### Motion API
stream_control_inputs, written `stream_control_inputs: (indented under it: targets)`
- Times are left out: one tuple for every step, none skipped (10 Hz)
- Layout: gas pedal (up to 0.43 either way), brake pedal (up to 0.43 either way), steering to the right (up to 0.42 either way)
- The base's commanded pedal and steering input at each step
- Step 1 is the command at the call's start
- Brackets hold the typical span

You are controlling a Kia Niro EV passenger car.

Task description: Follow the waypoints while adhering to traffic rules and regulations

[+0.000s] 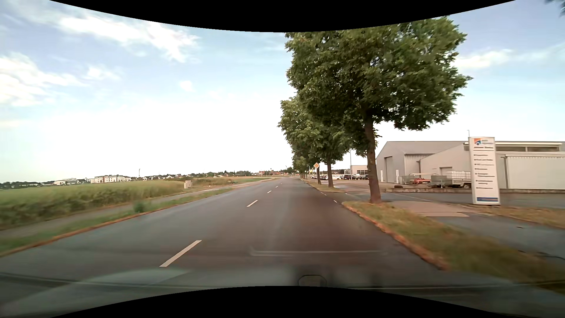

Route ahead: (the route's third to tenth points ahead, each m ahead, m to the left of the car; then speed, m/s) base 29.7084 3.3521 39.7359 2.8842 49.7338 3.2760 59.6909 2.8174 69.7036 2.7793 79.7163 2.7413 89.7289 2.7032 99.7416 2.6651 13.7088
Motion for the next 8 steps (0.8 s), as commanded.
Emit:
stream_control_inputs:
  targets:
    - [0.157,0.000,-0.004]
    - [0.157,0.000,-0.003]
    - [0.157,0.000,-0.003]
    - [0.157,0.000,-0.003]
    - [0.157,0.000,-0.003]
    - [0.157,0.000,-0.003]
    - [0.157,0.000,-0.003]
    - [0.157,0.000,-0.003]
